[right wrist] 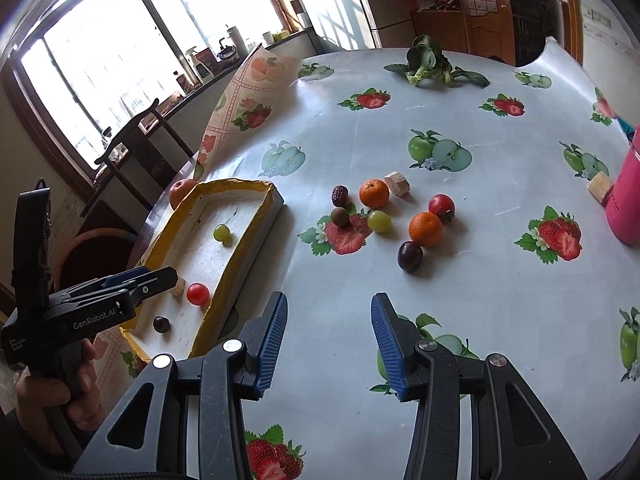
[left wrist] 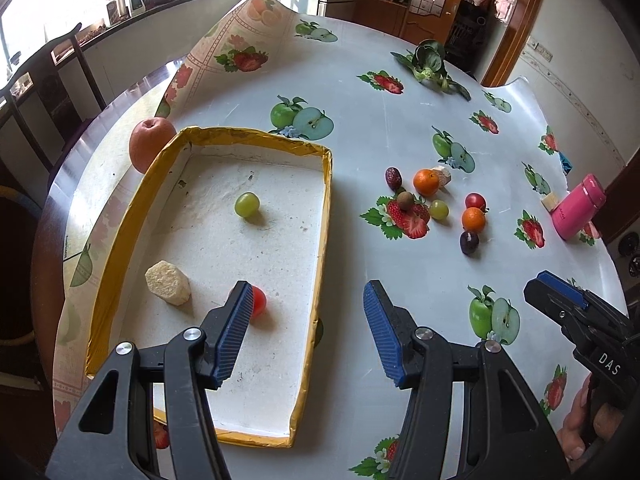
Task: Organize fruits
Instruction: 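Move both open grippers back to the fruit cluster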
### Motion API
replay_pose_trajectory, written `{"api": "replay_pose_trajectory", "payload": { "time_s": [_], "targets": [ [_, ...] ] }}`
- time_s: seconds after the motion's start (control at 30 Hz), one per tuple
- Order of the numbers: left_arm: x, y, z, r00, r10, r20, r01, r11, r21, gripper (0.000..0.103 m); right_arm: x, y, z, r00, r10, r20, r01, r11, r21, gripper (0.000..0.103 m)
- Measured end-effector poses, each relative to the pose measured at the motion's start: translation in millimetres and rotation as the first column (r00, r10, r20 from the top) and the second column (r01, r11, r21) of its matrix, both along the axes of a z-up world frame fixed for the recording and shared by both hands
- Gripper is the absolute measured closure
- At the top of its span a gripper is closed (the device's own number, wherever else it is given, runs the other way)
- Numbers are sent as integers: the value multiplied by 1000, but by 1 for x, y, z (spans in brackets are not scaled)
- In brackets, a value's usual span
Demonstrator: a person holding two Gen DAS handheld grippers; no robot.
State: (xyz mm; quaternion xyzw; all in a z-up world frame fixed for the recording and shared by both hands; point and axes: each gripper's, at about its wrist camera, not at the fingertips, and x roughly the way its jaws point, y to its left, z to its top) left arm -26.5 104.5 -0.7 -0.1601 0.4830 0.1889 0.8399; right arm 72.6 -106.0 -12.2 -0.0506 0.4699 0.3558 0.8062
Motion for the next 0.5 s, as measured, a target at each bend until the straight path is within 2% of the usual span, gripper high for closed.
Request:
{"api": "replay_pose_trajectory", "payload": {
  "time_s": [0.5],
  "targets": [
    [29, -27, -9, 997, -75, -22, 75, 997, -25, 47, 21, -27, -10, 997, -77, -17, 77, 997, -6, 57]
  ]
}}
